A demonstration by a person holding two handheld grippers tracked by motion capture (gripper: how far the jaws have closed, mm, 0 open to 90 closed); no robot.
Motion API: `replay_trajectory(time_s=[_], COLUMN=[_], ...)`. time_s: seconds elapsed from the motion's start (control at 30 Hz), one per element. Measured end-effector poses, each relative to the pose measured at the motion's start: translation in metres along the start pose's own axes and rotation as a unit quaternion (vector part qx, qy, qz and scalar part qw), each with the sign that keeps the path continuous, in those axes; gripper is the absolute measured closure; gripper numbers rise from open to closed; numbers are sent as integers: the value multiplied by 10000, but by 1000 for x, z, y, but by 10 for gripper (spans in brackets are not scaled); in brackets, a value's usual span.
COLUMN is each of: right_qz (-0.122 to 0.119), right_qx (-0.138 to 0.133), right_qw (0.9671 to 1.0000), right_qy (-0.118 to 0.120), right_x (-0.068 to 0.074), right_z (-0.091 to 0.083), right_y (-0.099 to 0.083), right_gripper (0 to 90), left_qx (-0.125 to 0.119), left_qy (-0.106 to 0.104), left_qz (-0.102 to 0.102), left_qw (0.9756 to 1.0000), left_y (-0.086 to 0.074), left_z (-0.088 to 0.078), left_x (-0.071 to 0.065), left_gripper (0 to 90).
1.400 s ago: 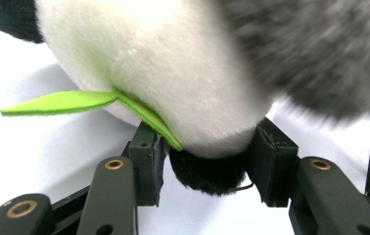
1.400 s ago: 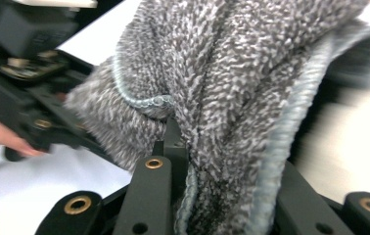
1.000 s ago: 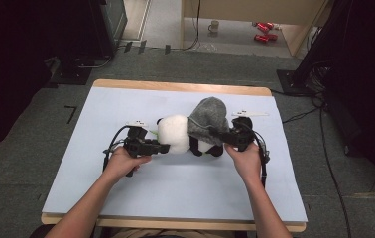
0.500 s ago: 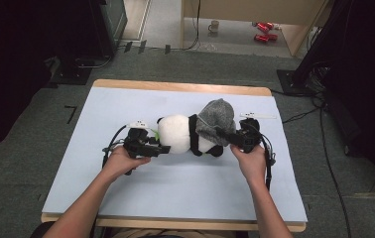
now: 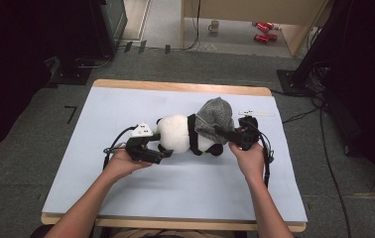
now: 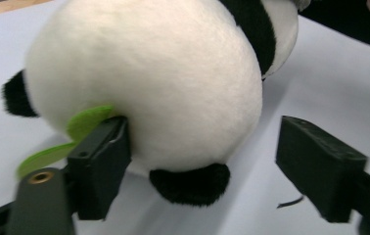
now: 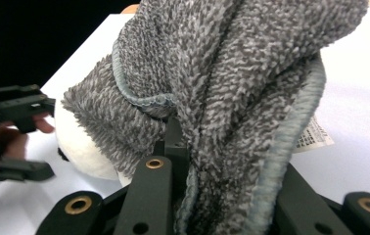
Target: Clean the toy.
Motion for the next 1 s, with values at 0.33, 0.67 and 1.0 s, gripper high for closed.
replay_trajectory(time_s=[0.33,0.67,1.0], right_qz=[198,41,-583], right_qx=[-147,-234,-411], right_qw=[9996,9996,9955], right_qy=[121,168,627], right_x=[1,23,86], right_z=[2,-8,-16], right_y=[4,18,41], right_gripper=[766,769,769], left_qx=[-488,-282,412], left_qy=[726,807,367], left_qz=[-183,-667,-1686], left_qw=[9960,9941,9841], left_y=[1,2,9], left_z=[21,16,-2], left_x=[12,15,5], left_gripper=[174,396,508])
Point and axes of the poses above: each handheld gripper's, and its own axes: z roughly forward along the jaws, y roughly out of its top, x roughly to its left, the point moved 10 cm from there along z, roughly forward along the jaws, and after that the axes turned 11 degrees about -z, right-handed, at the moved point
